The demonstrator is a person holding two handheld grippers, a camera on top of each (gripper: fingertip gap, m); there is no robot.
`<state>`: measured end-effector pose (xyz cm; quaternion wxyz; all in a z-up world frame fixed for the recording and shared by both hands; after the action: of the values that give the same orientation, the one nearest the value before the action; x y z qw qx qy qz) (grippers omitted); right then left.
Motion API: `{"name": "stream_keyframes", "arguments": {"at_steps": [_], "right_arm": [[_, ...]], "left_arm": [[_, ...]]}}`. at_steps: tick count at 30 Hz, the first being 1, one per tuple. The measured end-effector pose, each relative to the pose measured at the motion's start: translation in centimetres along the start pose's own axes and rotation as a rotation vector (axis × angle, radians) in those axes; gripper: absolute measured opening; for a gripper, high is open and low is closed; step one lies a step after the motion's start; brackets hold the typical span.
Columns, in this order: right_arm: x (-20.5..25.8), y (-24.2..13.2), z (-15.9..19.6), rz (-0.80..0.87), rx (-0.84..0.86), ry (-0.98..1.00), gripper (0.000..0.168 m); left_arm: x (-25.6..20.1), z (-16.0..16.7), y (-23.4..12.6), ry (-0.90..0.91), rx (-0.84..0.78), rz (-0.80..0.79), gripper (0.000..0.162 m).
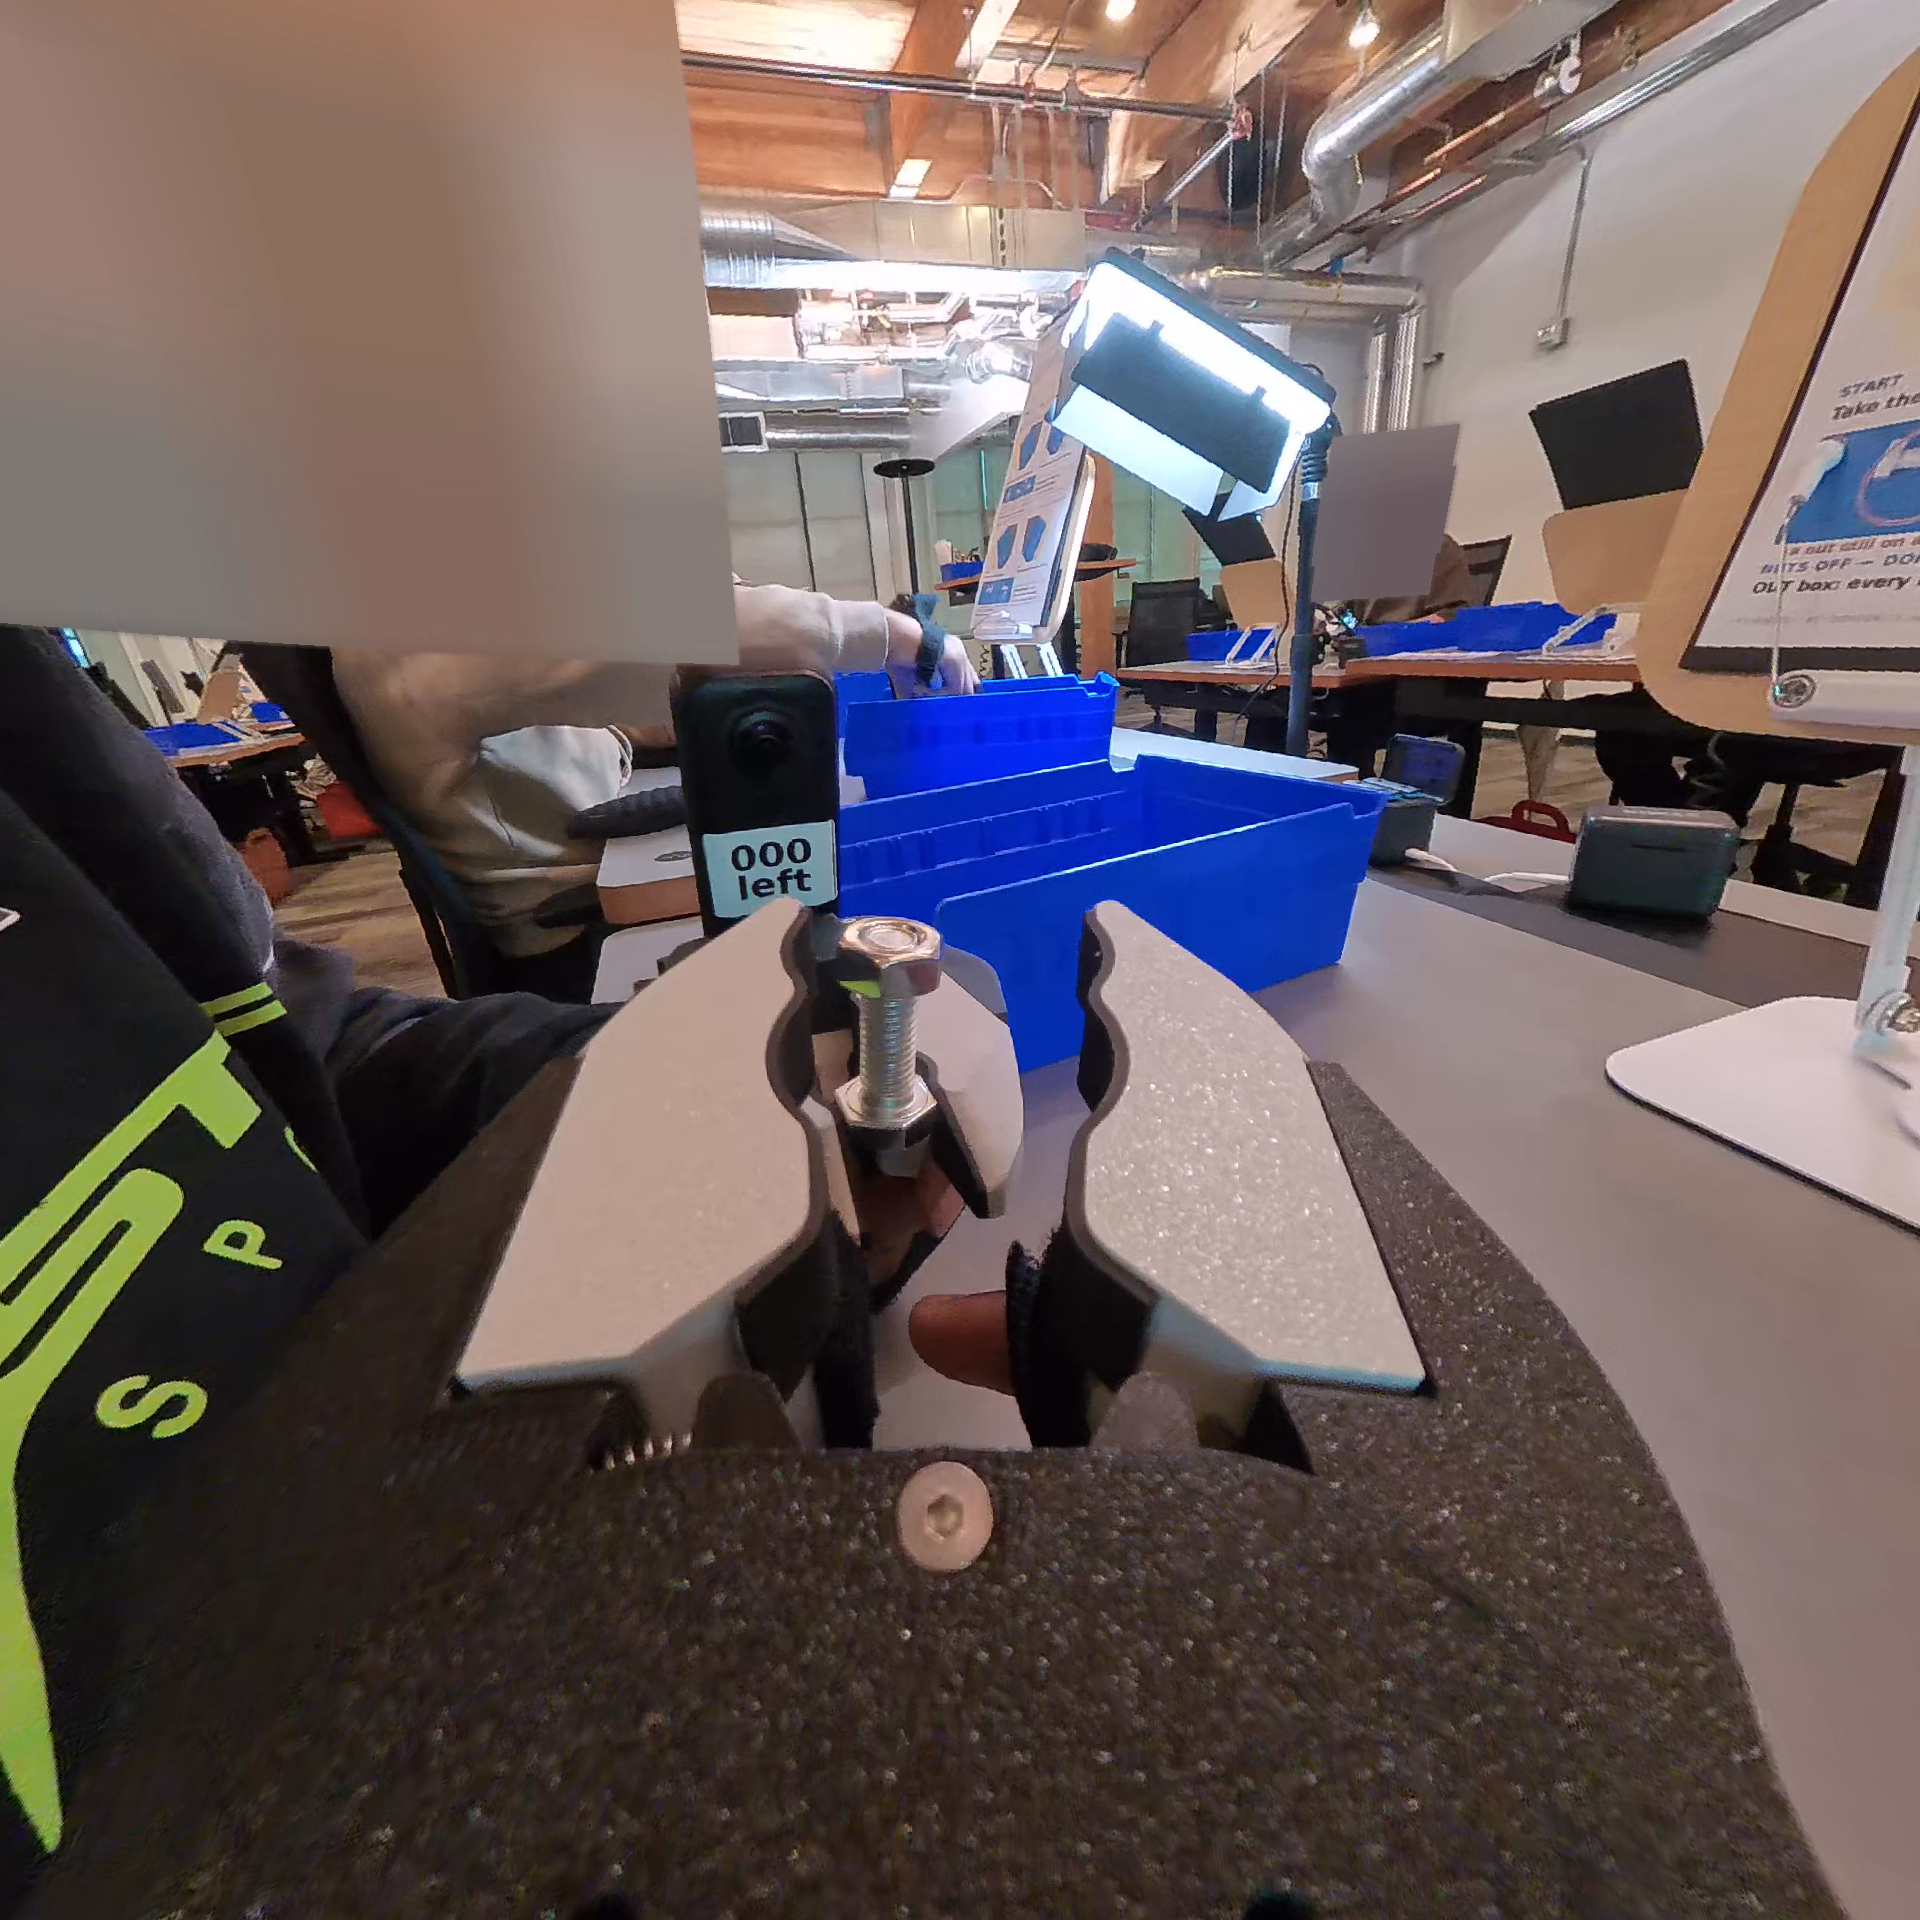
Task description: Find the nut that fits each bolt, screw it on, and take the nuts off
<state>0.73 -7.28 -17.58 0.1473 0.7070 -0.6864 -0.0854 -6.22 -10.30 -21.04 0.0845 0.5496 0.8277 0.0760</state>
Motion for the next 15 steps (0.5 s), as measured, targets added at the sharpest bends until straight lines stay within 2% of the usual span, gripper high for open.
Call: {"name": "stream_keyframes", "arguments": {"at_steps": [9, 12, 15], "right_arm": [[-0.7, -2.3, -0.7, 0.036, -0.001, -0.029, 0.045], [-1.7, -3.7, -0.9, 0.11, -0.003, -0.057, 0.023], [-1.6, -3.9, -1.2, 0.103, -0.016, -0.052, 0.023]], "left_arm": [[0.0, -0.1, 0.0, -0.001, -0.004, 0.0, 0.019], [-0.1, -0.1, 0.0, -0.002, -0.011, 0.008, 0.019], [0.0, -0.1, 0.0, -0.002, -0.008, 0.006, 0.019]]}}
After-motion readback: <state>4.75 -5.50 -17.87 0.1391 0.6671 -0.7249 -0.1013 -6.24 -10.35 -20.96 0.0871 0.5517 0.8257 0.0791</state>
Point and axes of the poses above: each gripper's, where its closed fingertips meet, y out along the fingers, z out of its underside, x = y × z across the jaws, the point moved 6 cm from there along -y, back along the fingers, and after that the axes turned 8 degrees about -x, right-handed, at the moved point
